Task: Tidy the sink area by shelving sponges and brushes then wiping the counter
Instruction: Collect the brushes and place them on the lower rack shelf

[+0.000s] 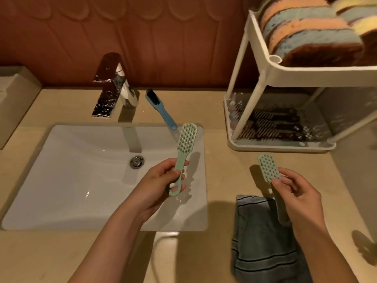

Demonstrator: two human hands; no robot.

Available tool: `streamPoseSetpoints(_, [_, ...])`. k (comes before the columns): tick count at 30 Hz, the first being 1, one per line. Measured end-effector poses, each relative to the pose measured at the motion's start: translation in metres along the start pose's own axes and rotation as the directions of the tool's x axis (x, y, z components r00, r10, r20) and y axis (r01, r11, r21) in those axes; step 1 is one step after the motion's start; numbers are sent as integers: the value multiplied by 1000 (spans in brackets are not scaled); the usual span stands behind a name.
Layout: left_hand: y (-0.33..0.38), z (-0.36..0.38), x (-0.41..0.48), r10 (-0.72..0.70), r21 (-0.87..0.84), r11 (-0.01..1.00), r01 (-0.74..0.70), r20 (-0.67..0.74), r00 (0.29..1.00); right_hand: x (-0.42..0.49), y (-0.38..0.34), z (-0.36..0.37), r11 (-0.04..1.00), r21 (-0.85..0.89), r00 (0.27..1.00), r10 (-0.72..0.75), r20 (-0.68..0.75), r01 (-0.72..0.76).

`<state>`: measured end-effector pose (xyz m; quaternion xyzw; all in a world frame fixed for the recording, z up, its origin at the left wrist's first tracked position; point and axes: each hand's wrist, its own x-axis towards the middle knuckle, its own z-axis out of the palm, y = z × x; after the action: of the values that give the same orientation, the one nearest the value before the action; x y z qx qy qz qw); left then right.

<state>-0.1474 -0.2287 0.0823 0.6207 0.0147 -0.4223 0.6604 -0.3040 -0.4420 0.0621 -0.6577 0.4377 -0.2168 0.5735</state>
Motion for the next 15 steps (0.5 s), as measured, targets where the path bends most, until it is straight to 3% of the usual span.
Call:
streamPoseSetpoints(9, [-10, 51, 16, 9, -64, 998, -14, -73, 997, 76, -27, -32, 1000, -27, 997, -14, -80, 11])
streamPoseSetpoints(15, [-11, 70, 23, 2, -77, 997, -10, -100, 995, 157, -42, -25, 995, -33, 986, 90, -141, -95])
